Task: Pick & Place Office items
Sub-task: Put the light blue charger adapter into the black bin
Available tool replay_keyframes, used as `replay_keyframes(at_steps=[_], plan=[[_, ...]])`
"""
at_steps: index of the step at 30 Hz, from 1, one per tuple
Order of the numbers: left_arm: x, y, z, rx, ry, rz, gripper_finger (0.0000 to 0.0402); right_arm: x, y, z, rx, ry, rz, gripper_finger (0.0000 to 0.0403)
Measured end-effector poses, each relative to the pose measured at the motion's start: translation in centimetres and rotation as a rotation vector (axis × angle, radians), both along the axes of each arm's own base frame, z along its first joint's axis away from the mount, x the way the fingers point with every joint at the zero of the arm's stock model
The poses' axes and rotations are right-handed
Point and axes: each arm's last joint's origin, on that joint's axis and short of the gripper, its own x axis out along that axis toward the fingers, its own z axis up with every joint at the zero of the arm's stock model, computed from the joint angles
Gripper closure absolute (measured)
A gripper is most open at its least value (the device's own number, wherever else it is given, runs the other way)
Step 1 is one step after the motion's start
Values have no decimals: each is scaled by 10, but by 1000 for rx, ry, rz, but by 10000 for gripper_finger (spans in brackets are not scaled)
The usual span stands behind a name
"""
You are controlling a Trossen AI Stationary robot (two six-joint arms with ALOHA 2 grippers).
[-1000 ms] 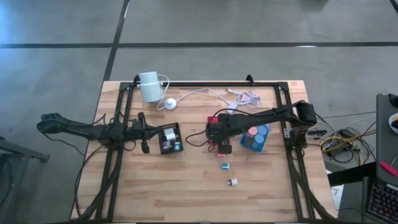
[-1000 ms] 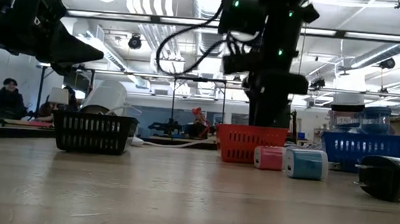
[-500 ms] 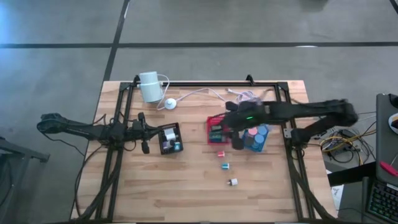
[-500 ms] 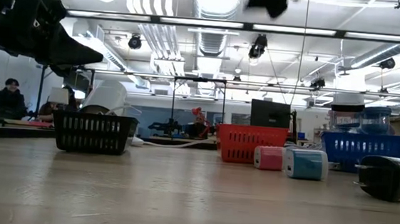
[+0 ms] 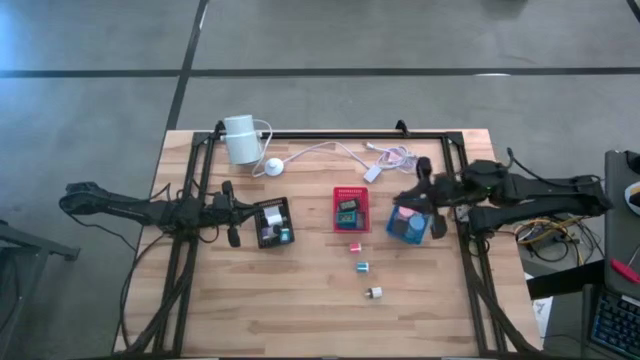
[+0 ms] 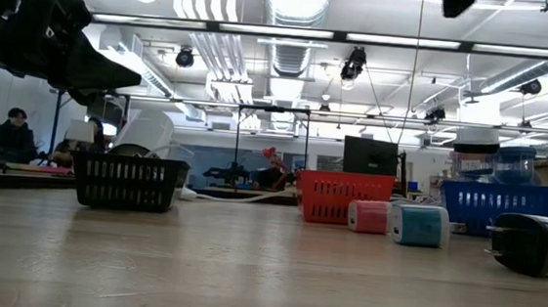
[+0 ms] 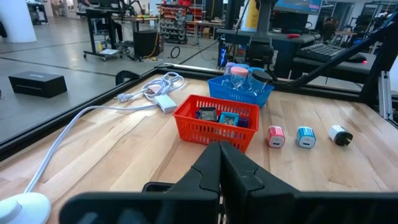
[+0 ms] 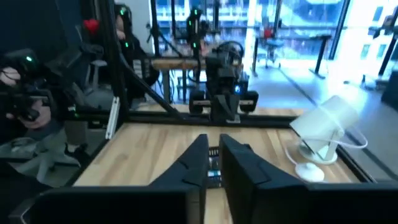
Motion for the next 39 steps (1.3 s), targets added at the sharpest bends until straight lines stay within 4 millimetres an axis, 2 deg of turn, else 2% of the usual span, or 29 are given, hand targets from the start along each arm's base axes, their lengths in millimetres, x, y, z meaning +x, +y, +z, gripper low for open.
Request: replay_keyframes(at_steps=[3, 6, 17, 24, 29, 34, 39], plan=[[0, 0, 0, 0, 0, 0, 396, -19, 0, -8, 2, -73, 1, 390], [0, 0, 0, 0, 0, 0, 396, -32, 0, -19, 28, -108, 1, 394], [0, 0, 0, 0, 0, 0, 396, -53, -2, -66, 64, -173, -21, 394], [0, 0, 0, 1, 1, 0, 396, -60, -2, -97, 73, -234, -24, 394], [0, 0, 0, 1, 1, 1, 396, -62, -2, -103, 75, -328, -35, 394], [0, 0, 0, -2, -2, 15, 396, -61, -2, -112, 52, -299, -38, 394], [0, 1, 1, -38, -22, 30, 396, -57, -2, -132, 26, -231, -45, 394]])
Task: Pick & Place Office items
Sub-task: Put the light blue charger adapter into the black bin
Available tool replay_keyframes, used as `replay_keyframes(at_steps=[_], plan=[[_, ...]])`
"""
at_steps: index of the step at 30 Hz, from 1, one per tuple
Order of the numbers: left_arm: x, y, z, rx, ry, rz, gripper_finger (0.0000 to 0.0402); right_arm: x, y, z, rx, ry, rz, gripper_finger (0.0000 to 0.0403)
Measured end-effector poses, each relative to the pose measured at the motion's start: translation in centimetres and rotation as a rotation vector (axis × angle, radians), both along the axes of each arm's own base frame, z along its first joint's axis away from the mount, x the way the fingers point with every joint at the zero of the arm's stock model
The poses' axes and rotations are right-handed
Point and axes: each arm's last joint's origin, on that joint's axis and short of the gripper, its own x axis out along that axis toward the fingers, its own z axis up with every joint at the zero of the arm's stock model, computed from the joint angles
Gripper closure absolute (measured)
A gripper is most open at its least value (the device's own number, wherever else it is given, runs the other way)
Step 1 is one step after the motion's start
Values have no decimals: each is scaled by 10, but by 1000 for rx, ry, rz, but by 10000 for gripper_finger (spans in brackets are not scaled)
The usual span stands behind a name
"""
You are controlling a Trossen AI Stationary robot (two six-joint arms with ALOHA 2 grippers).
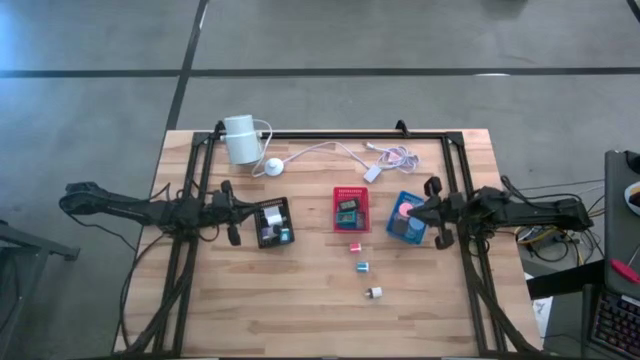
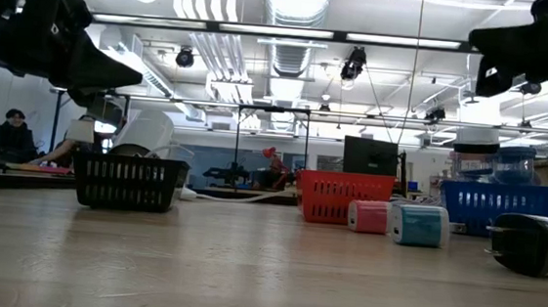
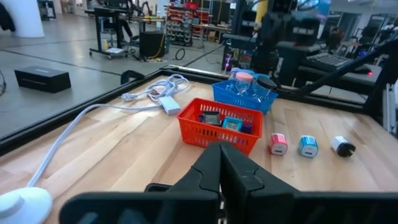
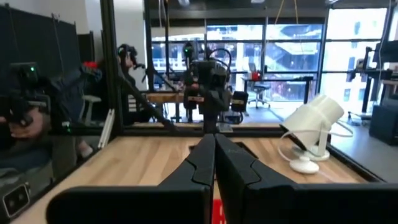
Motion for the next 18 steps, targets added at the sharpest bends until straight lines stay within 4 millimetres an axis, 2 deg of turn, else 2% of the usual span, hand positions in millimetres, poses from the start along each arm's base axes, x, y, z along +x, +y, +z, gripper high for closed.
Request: replay_keyframes(at_steps=[7, 10, 14, 18], plan=[[2, 0, 12, -43, -89, 23, 396, 1, 0, -6, -2, 17, -3, 394], [7, 0, 27, -36, -78, 47, 396, 1, 0, -6, -3, 19, -2, 394], [22, -2, 52, -28, -40, 47, 396, 1, 0, -7, -7, 32, -3, 394], [47, -6, 76, -16, 16, 47, 396, 1, 0, -8, -4, 36, -2, 394]])
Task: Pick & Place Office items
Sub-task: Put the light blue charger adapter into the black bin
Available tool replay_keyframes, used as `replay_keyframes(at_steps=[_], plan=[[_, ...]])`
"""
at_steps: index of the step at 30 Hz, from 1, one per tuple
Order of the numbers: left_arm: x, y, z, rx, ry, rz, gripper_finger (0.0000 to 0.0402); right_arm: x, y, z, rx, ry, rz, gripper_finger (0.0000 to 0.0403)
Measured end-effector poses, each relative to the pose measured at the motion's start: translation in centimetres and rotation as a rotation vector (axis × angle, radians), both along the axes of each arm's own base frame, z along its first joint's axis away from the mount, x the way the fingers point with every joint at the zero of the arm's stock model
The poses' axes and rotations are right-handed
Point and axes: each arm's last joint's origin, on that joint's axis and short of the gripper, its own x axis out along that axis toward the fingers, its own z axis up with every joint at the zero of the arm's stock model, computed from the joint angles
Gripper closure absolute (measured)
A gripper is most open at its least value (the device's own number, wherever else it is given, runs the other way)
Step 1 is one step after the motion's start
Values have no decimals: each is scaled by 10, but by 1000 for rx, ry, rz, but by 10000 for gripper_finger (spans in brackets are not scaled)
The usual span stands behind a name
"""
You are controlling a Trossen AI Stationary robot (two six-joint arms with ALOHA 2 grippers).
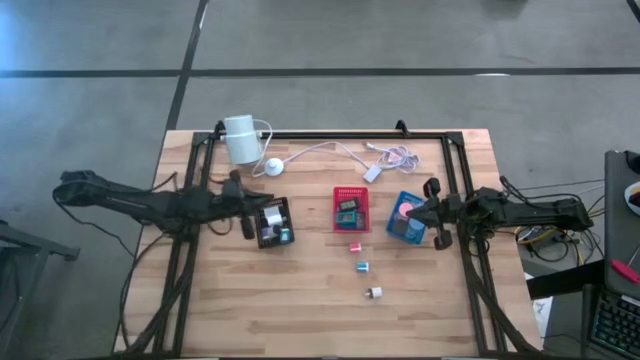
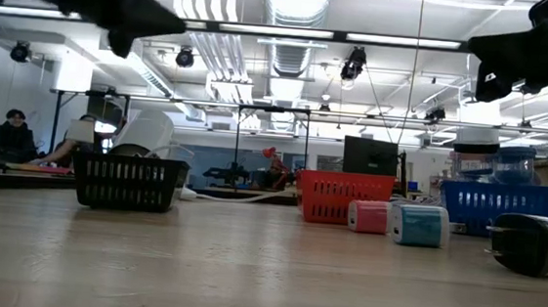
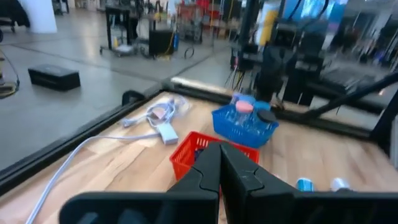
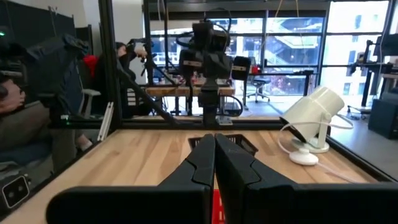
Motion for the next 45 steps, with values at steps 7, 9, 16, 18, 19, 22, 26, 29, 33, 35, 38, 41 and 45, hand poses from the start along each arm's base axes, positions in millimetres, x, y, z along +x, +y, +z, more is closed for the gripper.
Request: replay_keyframes(at_steps=[7, 9, 16, 18, 19, 22, 26, 29, 33, 35, 38, 41, 45], plan=[[67, -13, 26, -8, 234, -103, 396, 0, 0, 0, 11, -1, 1, 394], [91, -21, 27, -16, 301, -180, 396, 0, 0, 0, 7, -2, 1, 394], [167, -47, 16, -39, 523, -487, 396, 0, 0, 0, 21, 1, 2, 394], [186, -51, 11, -63, 580, -529, 396, 0, 0, -1, 21, 6, 2, 394], [195, -53, 9, -55, 607, -536, 396, 0, 0, -2, 20, 6, 2, 394], [221, -57, -1, -8, 677, -561, 385, 0, 0, -2, 24, 8, 2, 394], [255, -62, -12, 8, 716, -541, 344, 1, 0, -5, 21, 19, 2, 394], [278, -66, -18, 22, 719, -547, 297, 1, 0, -6, 20, 26, 2, 394], [301, -74, -31, 28, 734, -558, 227, 1, 0, -7, 13, 28, 1, 394], [307, -76, -37, 16, 743, -557, 196, 1, 0, -8, 12, 29, 1, 394], [311, -76, -48, 1, 766, -549, 161, 1, 0, -8, 12, 29, 1, 394], [312, -76, -58, -3, 789, -550, 138, 1, 0, -8, 10, 29, 0, 394], [313, -79, -67, -5, 807, -558, 129, 1, 0, -8, 5, 28, 0, 394]])
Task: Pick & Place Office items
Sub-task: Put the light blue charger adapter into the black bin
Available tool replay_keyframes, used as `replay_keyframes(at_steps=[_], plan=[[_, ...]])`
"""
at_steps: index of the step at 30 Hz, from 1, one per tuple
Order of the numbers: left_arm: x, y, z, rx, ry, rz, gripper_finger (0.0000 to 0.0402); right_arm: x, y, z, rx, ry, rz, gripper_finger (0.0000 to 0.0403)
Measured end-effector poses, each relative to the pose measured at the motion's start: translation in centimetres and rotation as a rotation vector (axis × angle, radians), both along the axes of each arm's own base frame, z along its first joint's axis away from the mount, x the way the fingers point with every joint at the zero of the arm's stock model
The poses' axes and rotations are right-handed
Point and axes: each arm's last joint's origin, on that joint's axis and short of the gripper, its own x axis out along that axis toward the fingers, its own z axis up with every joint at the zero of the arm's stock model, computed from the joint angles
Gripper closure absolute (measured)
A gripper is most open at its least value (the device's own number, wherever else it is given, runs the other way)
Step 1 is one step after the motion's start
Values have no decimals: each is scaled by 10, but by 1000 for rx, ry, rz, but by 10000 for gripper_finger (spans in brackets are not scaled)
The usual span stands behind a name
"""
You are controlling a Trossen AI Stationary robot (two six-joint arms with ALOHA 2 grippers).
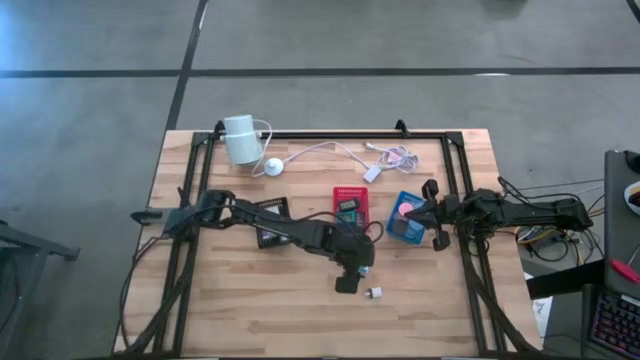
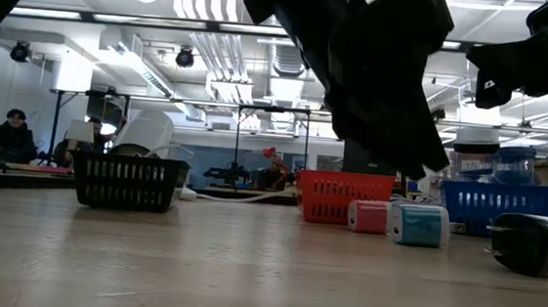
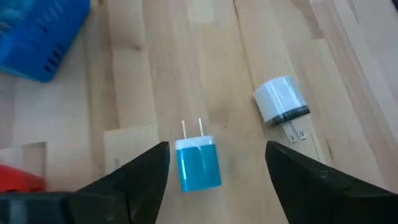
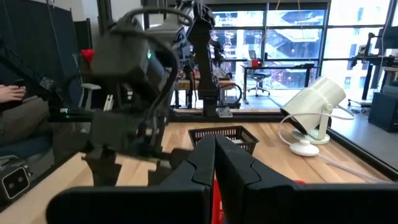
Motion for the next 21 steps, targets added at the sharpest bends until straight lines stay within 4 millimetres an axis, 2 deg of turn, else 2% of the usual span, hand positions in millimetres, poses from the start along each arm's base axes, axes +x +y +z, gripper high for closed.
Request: replay_keyframes(at_steps=[17, 21], plan=[[8, -1, -36, 15, 26, -8, 132, 2, -1, -2, 1, 28, -26, 394], [8, -1, -39, 21, 28, -13, 135, 3, -1, -3, 0, 36, -26, 394]])
